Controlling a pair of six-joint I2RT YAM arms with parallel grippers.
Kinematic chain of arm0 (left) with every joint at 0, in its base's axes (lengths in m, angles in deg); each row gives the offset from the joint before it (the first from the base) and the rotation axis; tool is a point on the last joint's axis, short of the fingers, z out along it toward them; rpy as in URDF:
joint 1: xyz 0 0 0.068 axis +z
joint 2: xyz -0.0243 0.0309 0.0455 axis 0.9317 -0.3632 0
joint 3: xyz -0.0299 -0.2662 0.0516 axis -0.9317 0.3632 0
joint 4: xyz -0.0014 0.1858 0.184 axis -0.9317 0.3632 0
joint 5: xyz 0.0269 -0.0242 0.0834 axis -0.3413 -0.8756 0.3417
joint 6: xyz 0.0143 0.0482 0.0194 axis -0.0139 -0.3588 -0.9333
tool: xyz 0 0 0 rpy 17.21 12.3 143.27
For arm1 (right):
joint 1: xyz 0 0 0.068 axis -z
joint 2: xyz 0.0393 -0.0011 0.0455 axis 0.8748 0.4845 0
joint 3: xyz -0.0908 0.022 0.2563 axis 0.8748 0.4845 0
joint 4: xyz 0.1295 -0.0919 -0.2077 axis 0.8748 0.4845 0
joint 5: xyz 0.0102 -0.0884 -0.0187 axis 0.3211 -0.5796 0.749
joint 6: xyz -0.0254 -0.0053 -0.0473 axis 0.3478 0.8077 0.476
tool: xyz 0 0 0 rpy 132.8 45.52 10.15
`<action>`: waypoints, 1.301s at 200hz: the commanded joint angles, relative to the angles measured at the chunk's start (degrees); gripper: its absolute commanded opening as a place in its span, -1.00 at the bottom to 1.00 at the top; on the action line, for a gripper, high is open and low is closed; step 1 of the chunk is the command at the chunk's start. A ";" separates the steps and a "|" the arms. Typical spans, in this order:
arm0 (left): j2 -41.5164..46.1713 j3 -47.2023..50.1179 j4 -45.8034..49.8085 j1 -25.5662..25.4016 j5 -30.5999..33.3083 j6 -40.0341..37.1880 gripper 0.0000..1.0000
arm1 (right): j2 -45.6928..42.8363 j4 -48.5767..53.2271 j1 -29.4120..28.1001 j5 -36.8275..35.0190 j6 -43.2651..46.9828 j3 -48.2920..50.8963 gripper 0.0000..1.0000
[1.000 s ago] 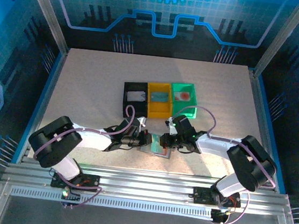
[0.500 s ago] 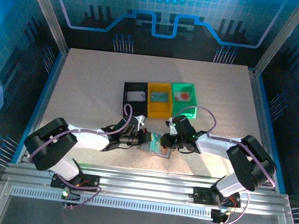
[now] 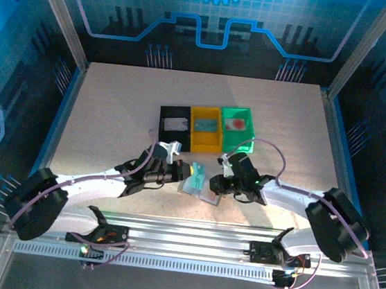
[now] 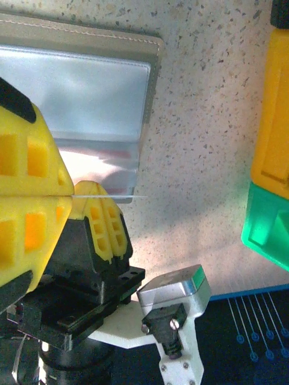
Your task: Take the credit cards out of the card holder
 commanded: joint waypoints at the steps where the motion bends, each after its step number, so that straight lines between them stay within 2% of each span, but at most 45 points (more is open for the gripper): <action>1: 3.43 2.15 2.92 0.54 0.88 -1.31 -1.00 | -4.49 -4.59 0.06 1.73 1.79 2.32 -0.60; 30: 6.23 4.51 1.63 0.54 0.38 -0.15 -1.00 | -8.94 -10.44 0.11 6.19 0.95 5.80 -0.23; 71: 8.68 7.76 -2.30 0.41 -0.33 2.42 -1.00 | -12.28 -17.66 0.07 11.35 -2.97 9.03 0.10; 86: 8.91 8.67 -4.12 0.37 -0.86 3.47 -1.00 | -11.76 -20.24 0.08 14.00 -4.62 9.41 0.14; 112: 9.95 9.33 -5.60 0.34 -1.18 4.56 -1.00 | -10.49 -24.84 -0.05 15.60 -7.66 10.74 0.18; 194: 12.32 10.31 -8.35 -1.64 -0.37 6.47 -1.00 | -5.58 -29.38 -2.84 17.56 -9.94 9.05 0.17; 219: 12.24 10.57 -9.44 -2.46 0.07 6.93 -1.00 | -4.26 -31.98 -4.40 17.98 -10.65 8.61 0.12; 260: 12.45 10.90 -9.99 -2.87 0.88 7.11 -1.00 | -4.82 -34.55 -4.72 17.69 -12.09 9.50 -0.08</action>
